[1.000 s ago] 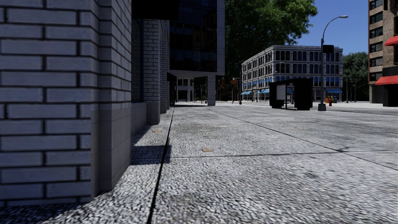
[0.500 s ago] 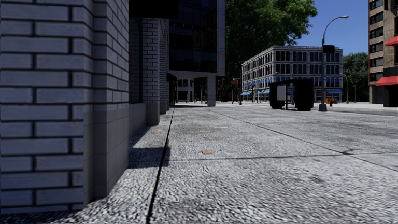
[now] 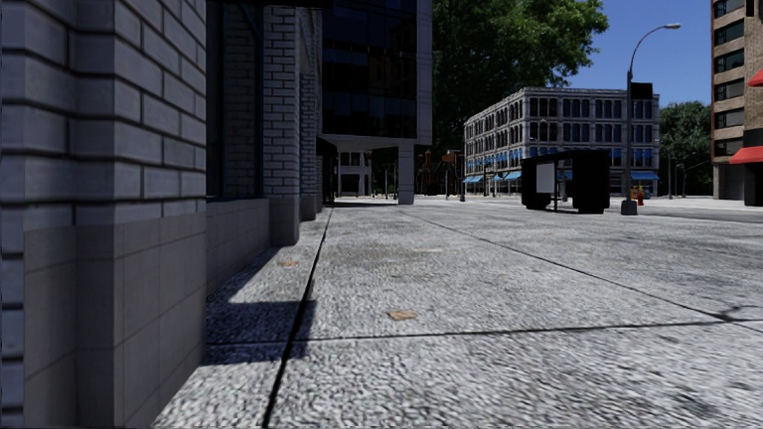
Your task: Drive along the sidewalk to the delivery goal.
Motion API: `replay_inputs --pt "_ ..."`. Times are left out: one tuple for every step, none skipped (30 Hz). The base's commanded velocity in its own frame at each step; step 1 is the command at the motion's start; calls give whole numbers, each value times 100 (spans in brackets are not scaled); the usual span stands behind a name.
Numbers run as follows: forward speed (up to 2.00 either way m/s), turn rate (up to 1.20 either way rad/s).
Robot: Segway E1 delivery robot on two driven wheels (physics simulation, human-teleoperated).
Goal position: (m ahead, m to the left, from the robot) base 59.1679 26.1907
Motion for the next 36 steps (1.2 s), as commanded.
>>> replay_inputs --pt "146 0" --pt "146 0" --pt "146 0" --pt "146 0" --pt "146 -59" --pt "146 -120" --pt "146 -120" --pt "146 -120" --pt "146 -114" --pt "146 -4" --pt "146 -4" --pt "146 0" --pt "146 0" --pt "146 0" --pt "146 0" --pt "146 0" --pt "146 0" --pt "146 0" --pt "146 0" --pt "146 0" --pt "146 0" --pt "146 0" --pt "146 0" --pt "146 0" --pt "146 0" --pt "146 0" --pt "146 0" --pt "146 0" --pt "146 0" --pt "146 0" --pt "146 0" --pt "146 0" --pt "146 0" --pt "146 0" --pt "146 0" --pt "146 0"
